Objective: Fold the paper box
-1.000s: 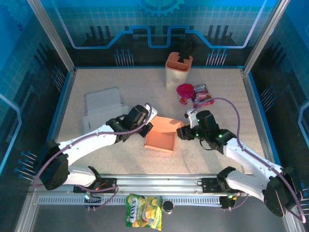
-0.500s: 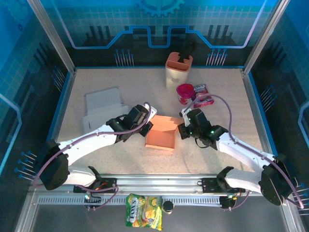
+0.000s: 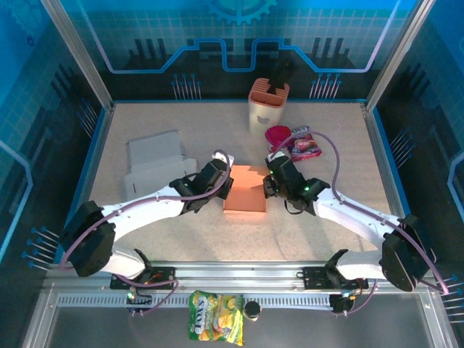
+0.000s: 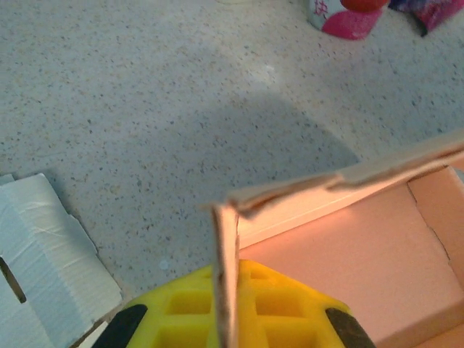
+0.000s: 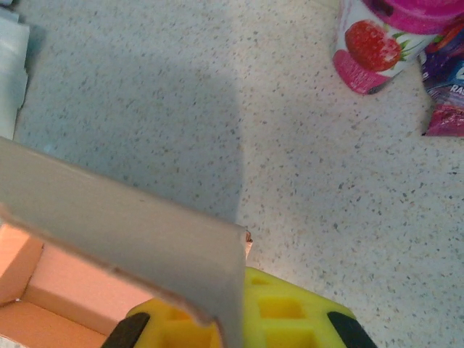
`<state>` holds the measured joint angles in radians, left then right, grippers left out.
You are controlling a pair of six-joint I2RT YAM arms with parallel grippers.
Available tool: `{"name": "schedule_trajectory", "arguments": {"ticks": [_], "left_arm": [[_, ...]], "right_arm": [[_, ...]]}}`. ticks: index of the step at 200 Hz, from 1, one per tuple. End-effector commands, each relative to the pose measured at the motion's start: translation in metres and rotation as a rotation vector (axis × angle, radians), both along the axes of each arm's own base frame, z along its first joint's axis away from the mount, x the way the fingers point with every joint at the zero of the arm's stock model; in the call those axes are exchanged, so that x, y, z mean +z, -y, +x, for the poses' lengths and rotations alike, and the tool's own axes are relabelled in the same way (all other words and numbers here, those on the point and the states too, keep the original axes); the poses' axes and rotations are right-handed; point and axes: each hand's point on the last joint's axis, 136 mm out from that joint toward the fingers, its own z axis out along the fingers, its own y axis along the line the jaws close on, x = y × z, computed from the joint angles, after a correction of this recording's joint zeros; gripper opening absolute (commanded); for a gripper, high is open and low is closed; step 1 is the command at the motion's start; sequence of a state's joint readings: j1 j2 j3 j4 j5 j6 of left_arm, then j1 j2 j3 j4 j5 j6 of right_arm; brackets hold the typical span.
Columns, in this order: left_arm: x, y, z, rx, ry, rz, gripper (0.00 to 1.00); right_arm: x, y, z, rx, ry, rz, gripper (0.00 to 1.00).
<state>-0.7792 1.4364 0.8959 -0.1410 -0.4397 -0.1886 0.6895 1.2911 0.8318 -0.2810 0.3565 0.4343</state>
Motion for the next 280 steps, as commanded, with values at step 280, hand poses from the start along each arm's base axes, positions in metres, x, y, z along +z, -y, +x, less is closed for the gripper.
{"name": "schedule_trajectory", "arguments": {"ticks": [280], "left_arm": [[-0.009,0.037,0.001,0.097,0.165,-0.344,0.00]], "right_arm": [[-0.016,-0.023,0.006,-0.054,0.215,0.263,0.00]]}}
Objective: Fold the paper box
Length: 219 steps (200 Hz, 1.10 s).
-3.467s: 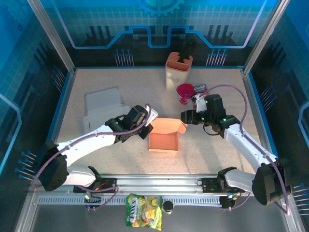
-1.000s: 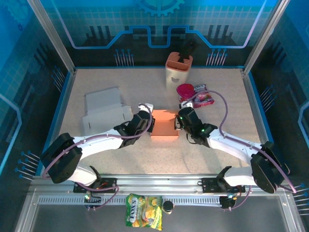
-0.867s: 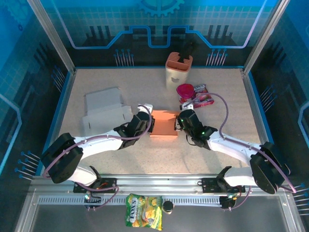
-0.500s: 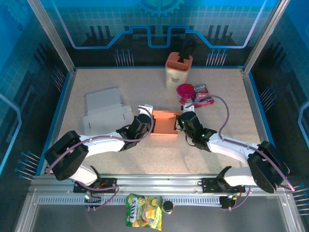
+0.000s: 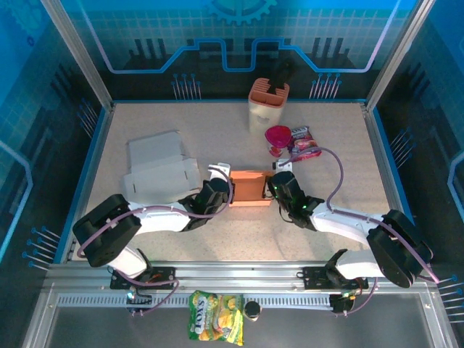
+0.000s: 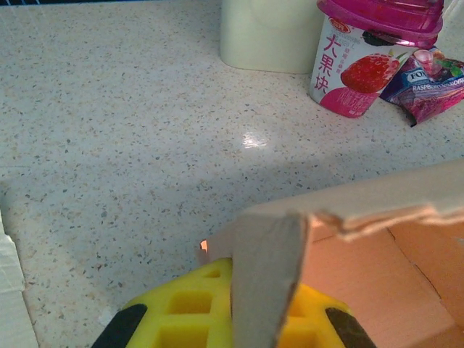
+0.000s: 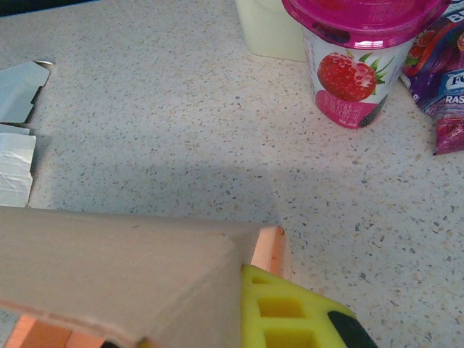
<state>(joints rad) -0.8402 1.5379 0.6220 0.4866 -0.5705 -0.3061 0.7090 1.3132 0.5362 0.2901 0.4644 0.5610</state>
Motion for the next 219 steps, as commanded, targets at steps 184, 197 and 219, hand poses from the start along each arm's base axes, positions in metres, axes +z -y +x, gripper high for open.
{"name": "schedule_trajectory", "arguments": {"ticks": [184,197,219], "left_arm": [[-0.029,0.009,-0.020,0.062,0.011,-0.006,0.00],[-0.029,0.008,-0.021,0.065,0.013,-0.005,0.00],[-0.031,0.009,-0.021,0.066,0.013,-0.004,0.00]], "right_arm": [[0.018,0.001,-0.055,0.074,-0.200,0.025,0.52],[0.017,0.005,-0.068,0.073,-0.249,0.062,0.59],[0.020,0.013,-0.090,0.062,-0.301,0.154,0.66]]}}
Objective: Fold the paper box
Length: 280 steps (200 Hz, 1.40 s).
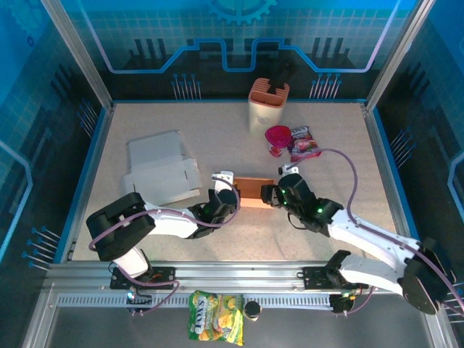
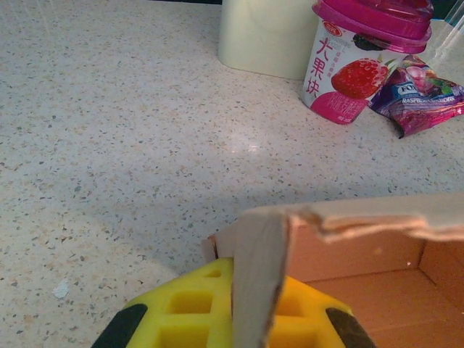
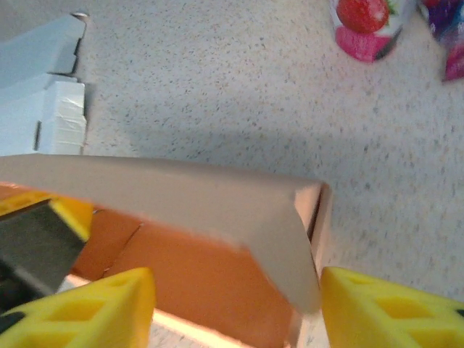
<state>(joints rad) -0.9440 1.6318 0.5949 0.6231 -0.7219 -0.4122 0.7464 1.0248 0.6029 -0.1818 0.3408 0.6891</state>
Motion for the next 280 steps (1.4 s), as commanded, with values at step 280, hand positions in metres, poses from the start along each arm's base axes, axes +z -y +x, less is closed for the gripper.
{"name": "schedule_trajectory", "arguments": {"ticks": [280], "left_arm": [[-0.026,-0.005,-0.020,0.026,-0.006,0.081,0.00]], "right_arm": [[0.029,-0.054,0.025,-0.594,-0.445,0.898,0.39]]}}
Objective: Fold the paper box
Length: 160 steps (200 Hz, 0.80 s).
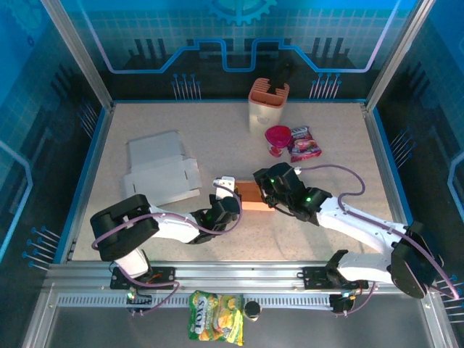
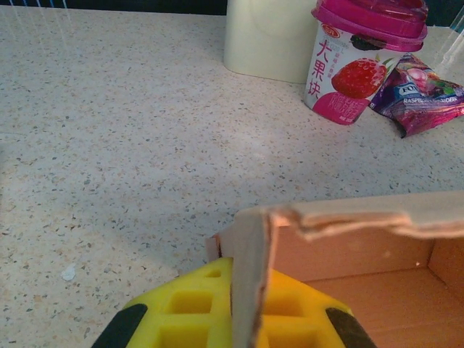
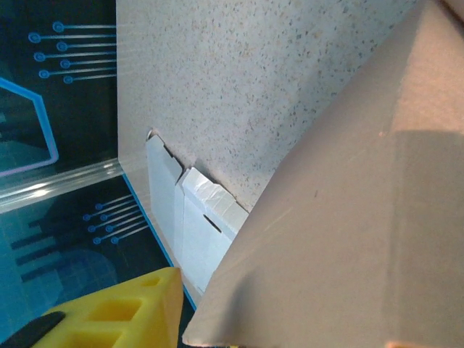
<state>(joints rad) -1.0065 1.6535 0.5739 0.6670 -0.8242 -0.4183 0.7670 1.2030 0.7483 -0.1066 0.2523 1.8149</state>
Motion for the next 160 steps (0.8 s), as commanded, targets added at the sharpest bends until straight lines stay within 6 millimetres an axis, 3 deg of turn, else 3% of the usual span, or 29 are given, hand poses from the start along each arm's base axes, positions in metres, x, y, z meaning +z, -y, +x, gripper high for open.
{"name": "schedule_trajectory", "arguments": {"ticks": [1,36,68,105,127,160], "left_arm": [[-0.024,-0.007,-0.008,-0.002,-0.048,0.060,0.00],[-0.025,-0.007,-0.009,0.003,-0.048,0.061,0.00],[-0.024,-0.008,-0.010,0.001,-0.047,0.062,0.00],[-0.025,-0.010,-0.013,-0.001,-0.051,0.059,0.00],[-0.023,-0.010,-0.017,-0.009,-0.059,0.049,0.14],[-0.017,-0.014,-0.028,-0.023,-0.072,0.015,0.27]], "right_arm": [[0.010,-0.004,0.004,-0.007,0.012,0.053,0.38],[-0.003,0.003,-0.004,-0.019,-0.025,0.053,0.22],[-0.021,0.005,-0.007,-0.024,-0.062,0.080,0.15],[-0.026,0.006,-0.012,-0.021,-0.081,0.077,0.03],[-0.033,0.009,-0.016,-0.035,-0.105,0.080,0.00],[-0.046,0.010,-0.020,-0.044,-0.130,0.079,0.00]]}}
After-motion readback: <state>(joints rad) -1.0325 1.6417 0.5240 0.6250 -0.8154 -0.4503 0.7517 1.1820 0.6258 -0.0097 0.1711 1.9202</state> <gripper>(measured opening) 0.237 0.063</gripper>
